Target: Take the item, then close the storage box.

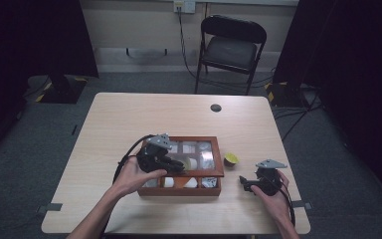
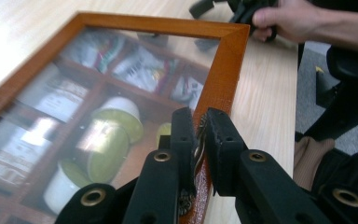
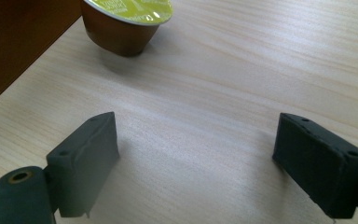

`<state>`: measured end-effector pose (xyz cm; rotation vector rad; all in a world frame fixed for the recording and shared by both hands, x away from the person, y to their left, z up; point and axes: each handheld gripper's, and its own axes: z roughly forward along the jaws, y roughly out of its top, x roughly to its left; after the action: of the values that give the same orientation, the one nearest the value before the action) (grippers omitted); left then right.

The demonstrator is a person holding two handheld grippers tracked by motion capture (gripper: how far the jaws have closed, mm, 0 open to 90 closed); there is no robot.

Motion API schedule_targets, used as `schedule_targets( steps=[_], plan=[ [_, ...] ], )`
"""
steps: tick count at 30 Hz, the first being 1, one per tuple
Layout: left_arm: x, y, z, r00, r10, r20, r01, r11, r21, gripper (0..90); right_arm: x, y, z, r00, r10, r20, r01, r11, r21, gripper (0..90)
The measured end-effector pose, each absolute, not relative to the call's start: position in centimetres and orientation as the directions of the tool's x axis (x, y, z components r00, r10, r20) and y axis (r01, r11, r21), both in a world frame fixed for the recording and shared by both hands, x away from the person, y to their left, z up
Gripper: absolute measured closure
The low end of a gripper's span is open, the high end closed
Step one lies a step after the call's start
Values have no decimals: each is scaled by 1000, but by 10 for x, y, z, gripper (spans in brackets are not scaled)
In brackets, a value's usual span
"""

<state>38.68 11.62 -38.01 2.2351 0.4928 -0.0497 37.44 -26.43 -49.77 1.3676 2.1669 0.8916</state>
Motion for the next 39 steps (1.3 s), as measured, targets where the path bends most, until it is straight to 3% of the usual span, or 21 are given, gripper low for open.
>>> schedule_targets(
  steps=[9,11,13,15,19,23,27,31,39],
  plan=[
    [384,109,-403,922,324,-211,376,-625,684,828,375,-264,-498,-426,905,-15,632,309,711,129],
    [383,107,-406,918,355,-174,373,-630,681,900,375,-264,-498,-425,905,-15,633,308,710,130],
    [388,108,-411,920,336,-203,381,-633,674,900,375,-264,-498,-425,905,-15,631,308,712,131],
    [385,106,-413,927,335,-170,360,-661,658,900,375,-264,-498,-425,905,-16,630,308,712,131],
    [381,106,-411,923,334,-190,366,-618,696,878,375,-265,-498,-426,904,-16,629,309,713,130],
    [386,115,-413,899,356,-254,418,-532,737,681,374,-265,-499,-426,904,-15,623,306,720,130],
    [387,127,-408,880,419,-223,431,-508,746,438,375,-266,-500,-428,903,-17,618,307,724,129],
    [390,150,-404,841,482,-243,472,-437,766,328,375,-266,-500,-426,904,-17,617,304,726,129],
    [387,198,-408,759,613,-221,528,-381,759,223,375,-266,-500,-426,905,-17,617,304,726,129]
  ],
)
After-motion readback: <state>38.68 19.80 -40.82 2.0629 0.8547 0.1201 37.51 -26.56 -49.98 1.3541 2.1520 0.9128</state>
